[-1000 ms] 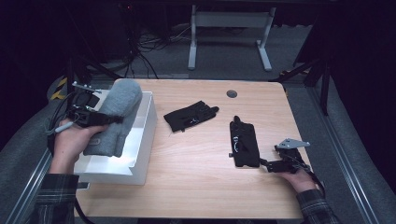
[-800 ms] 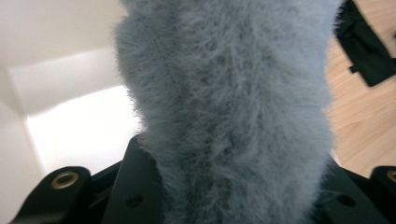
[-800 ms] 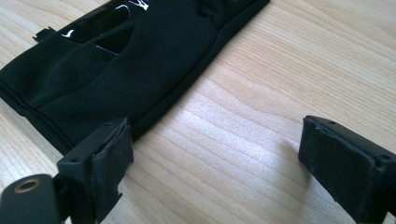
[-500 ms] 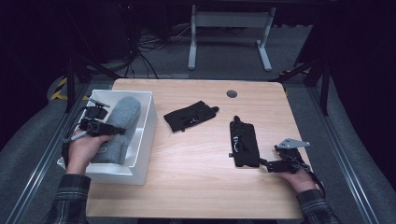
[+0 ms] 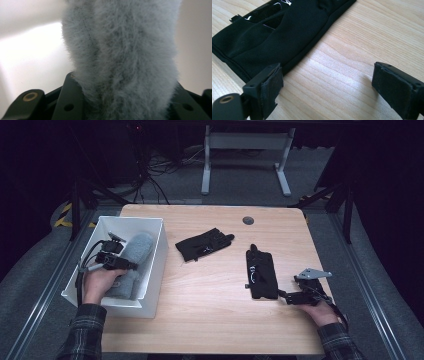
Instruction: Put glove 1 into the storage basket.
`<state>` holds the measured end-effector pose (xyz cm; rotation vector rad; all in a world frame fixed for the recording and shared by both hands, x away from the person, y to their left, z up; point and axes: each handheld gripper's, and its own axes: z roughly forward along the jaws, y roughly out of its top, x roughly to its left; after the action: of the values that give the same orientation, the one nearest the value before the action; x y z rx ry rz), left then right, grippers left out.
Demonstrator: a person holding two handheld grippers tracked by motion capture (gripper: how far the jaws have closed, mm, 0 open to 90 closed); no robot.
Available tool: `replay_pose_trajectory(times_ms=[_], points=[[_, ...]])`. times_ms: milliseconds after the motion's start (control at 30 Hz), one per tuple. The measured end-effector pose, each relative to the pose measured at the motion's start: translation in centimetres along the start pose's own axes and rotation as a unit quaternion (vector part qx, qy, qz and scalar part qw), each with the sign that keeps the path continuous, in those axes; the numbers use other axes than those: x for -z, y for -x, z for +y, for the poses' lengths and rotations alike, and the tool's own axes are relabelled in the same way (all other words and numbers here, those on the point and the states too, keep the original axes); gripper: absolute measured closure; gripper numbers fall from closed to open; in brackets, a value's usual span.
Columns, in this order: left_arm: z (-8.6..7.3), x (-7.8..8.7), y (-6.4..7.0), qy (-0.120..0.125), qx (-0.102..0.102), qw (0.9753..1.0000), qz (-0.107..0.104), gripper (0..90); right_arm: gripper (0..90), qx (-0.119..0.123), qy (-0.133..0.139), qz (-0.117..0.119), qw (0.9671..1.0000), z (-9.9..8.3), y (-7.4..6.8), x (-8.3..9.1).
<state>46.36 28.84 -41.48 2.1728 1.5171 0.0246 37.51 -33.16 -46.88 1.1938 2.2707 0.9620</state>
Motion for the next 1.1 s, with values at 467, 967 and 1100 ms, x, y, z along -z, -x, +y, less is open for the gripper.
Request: replay_pose_trajectory(times_ms=[467,967,1100], points=[[-0.7,-0.4,-0.6,0.027,-0.001,0.9994,0.022,20.9,10.5,0.0,0.0,0.0,1.0,0.0,0.0,0.0],[0.1,3.1,0.6,0.089,-0.012,0.9952,0.037,16.9,10.5,0.0,0.0,0.0,1.0,0.0,0.0,0.0],[0.4,4.2,1.2,0.108,-0.018,0.9933,0.038,16.8,10.5,0.0,0.0,0.0,1.0,0.0,0.0,0.0]])
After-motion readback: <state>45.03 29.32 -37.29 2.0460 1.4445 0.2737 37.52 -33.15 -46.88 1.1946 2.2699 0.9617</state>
